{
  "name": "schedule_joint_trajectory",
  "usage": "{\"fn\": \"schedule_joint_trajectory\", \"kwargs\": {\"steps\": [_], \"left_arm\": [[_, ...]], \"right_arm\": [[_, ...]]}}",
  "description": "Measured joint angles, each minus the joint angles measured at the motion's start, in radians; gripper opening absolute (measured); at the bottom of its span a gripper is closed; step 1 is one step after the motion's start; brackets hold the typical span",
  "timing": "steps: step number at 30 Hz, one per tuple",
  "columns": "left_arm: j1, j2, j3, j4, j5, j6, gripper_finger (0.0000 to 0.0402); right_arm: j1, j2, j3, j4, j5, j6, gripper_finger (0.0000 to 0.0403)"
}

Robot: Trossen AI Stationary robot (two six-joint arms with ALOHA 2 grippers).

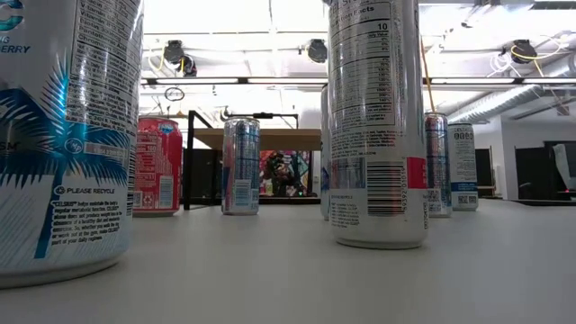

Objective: Place canned beverage on shelf
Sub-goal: Put the bottom right red soda can on the shelf

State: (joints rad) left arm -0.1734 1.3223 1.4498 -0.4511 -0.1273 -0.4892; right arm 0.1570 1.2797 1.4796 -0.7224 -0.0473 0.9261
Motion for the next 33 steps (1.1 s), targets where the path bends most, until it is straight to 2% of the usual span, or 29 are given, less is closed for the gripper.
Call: {"fn": "schedule_joint_trajectory", "kwargs": {"steps": [5,9,13,17,23,33], "left_arm": [[-0.005,0.034,-0.001,0.049,-0.007,-0.002,0.0326],[-0.006,0.071,0.000,0.092,-0.006,0.006,0.0345],[-0.006,0.111,-0.001,0.102,-0.008,0.008,0.0348],[-0.005,0.138,-0.001,0.102,-0.070,0.032,0.0348],[0.020,0.174,0.000,0.101,-0.118,0.032,0.0348],[0.063,0.224,0.000,0.100,-0.078,0.025,0.0345]], "right_arm": [[-0.065,0.000,0.000,0.037,-0.018,-0.019,0.0261],[-0.118,0.000,0.000,0.083,-0.081,-0.029,0.0261],[-0.158,0.000,0.000,0.113,-0.140,-0.029,0.0261],[-0.196,0.000,0.000,0.127,-0.190,-0.030,0.0261],[-0.232,0.000,0.000,0.130,-0.199,-0.035,0.0261],[-0.270,0.000,0.000,0.152,-0.221,-0.056,0.0261]]}}
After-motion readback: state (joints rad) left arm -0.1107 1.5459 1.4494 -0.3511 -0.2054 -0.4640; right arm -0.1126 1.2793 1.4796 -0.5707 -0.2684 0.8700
